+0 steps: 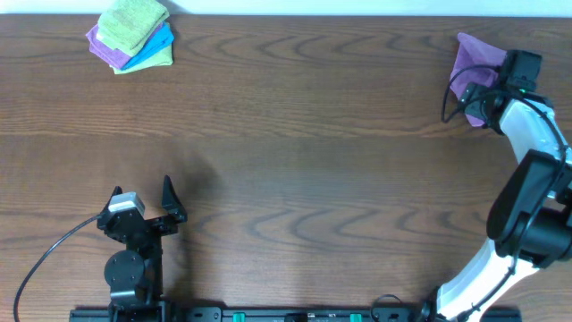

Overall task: Fold the cloth
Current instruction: 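Reach the right gripper to the crumpled pink cloth and grasp it, then lift the pink cloth with the right gripper and swing it toward center, then lower the hanging pink cloth onto the table center with the right gripper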

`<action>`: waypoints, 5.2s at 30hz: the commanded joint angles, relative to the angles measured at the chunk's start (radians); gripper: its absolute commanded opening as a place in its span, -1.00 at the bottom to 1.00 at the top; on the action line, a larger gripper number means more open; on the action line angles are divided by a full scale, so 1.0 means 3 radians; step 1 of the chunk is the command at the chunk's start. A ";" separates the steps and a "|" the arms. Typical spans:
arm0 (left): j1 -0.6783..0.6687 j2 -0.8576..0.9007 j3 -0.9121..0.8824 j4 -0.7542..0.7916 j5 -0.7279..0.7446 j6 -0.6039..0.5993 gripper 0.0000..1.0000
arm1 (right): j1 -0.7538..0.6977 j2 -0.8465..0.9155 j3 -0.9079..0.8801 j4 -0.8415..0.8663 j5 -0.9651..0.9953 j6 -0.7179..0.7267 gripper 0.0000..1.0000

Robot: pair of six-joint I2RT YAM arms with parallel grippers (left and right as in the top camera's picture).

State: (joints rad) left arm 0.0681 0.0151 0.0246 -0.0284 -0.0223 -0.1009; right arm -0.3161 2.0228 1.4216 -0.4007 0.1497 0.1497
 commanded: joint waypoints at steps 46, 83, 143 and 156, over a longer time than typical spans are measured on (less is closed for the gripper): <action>-0.0010 -0.0013 -0.0060 -0.0165 -0.0025 0.0000 0.91 | 0.1306 0.0134 0.3155 -0.2431 -0.0299 -0.0533 -0.97; -0.0010 -0.0013 -0.0060 -0.0165 -0.0025 0.0000 0.91 | 0.2969 -0.2318 0.1465 -0.3478 0.0117 -0.0202 -0.97; -0.0010 -0.0013 -0.0060 -0.0165 -0.0025 0.0000 0.91 | 0.2909 -0.0899 0.2950 -0.3629 -0.0060 -0.0626 0.99; -0.0010 -0.0013 -0.0060 -0.0165 -0.0025 0.0000 0.91 | 0.2478 -0.0622 0.1930 -0.3396 -0.0099 -0.0453 0.90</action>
State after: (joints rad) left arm 0.0681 0.0166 0.0250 -0.0288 -0.0223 -0.1009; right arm 0.4629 1.7943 2.0766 -1.4467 0.1402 -0.0151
